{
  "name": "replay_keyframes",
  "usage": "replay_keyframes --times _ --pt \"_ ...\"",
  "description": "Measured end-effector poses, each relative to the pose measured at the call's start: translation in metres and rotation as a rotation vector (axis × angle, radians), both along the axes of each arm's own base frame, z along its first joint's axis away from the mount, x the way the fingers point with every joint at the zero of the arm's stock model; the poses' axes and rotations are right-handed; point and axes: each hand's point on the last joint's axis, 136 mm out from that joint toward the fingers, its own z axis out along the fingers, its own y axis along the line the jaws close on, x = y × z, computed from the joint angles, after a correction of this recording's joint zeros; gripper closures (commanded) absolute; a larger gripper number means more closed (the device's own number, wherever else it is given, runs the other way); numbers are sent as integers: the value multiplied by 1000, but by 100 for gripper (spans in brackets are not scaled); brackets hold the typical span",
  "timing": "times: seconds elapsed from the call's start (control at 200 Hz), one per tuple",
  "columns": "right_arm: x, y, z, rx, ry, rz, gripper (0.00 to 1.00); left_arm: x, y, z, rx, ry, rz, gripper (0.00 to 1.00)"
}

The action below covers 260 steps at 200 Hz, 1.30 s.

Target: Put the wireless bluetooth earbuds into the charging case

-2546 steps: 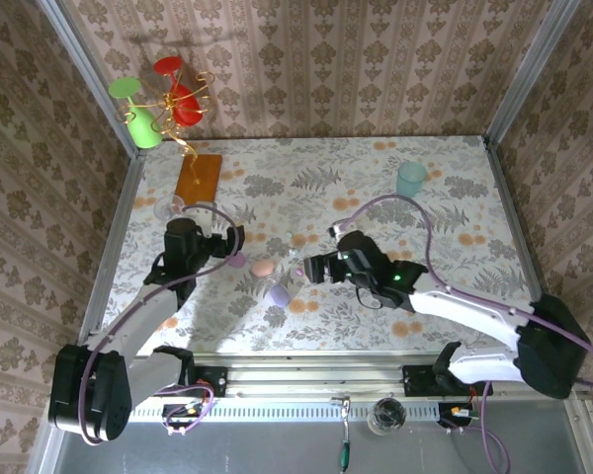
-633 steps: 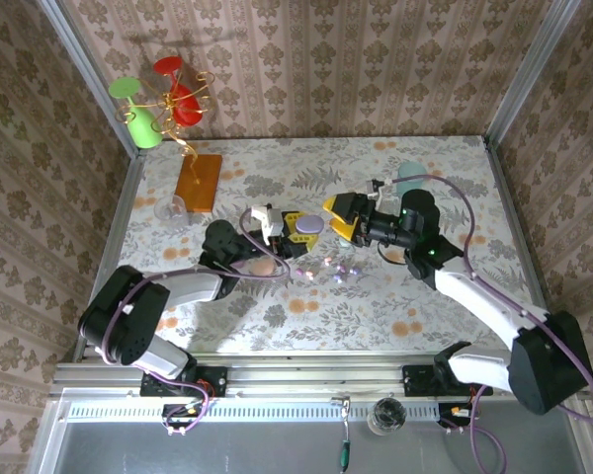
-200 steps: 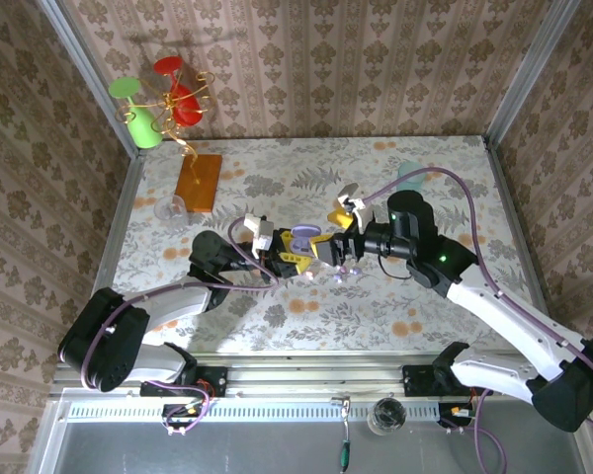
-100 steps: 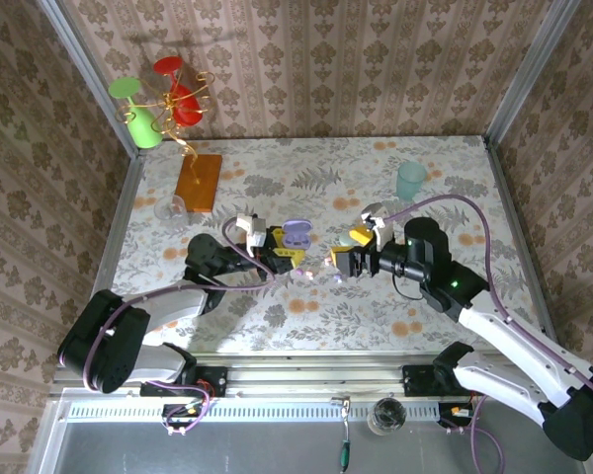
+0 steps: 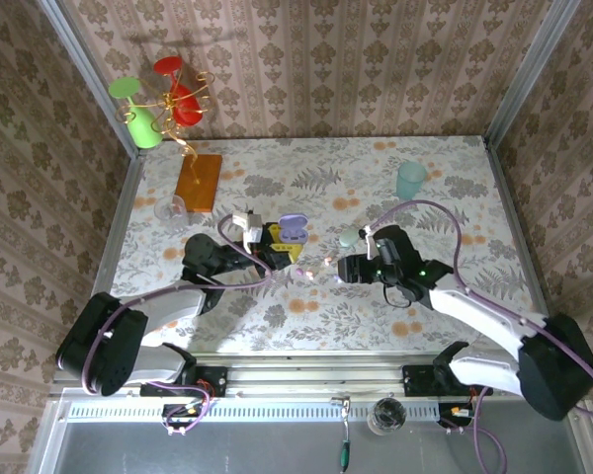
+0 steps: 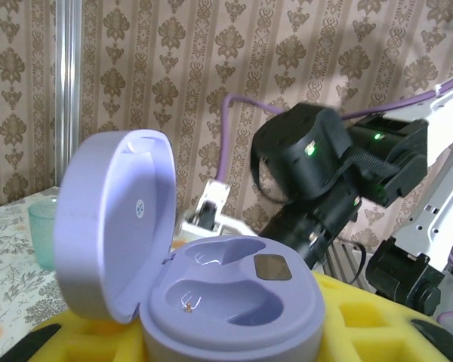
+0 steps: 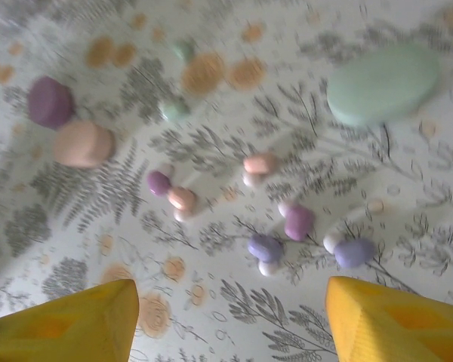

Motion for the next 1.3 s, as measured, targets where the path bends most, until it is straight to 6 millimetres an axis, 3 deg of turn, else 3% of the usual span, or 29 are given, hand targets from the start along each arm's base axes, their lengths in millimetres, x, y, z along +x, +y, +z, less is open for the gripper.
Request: replay_keyframes --times 0.14,0.35,0.43,0.62,0.815,1.3 --pt "5 8 -26 -24 121 -12 37 1 1 4 -9 -6 14 75" --pt "11 19 -49 -20 230 -32 42 2 1 4 -9 -5 16 74" --pt "14 17 -53 -23 261 -67 48 2 2 4 -9 -5 19 74" --pt "26 -11 -60 41 308 -273 59 3 3 4 -10 -5 23 74" --pt "16 -44 -83 106 401 -491 66 4 3 4 -9 -6 24 74" --pt "29 -35 -85 234 445 -572 70 5 4 2 -7 -5 30 74"
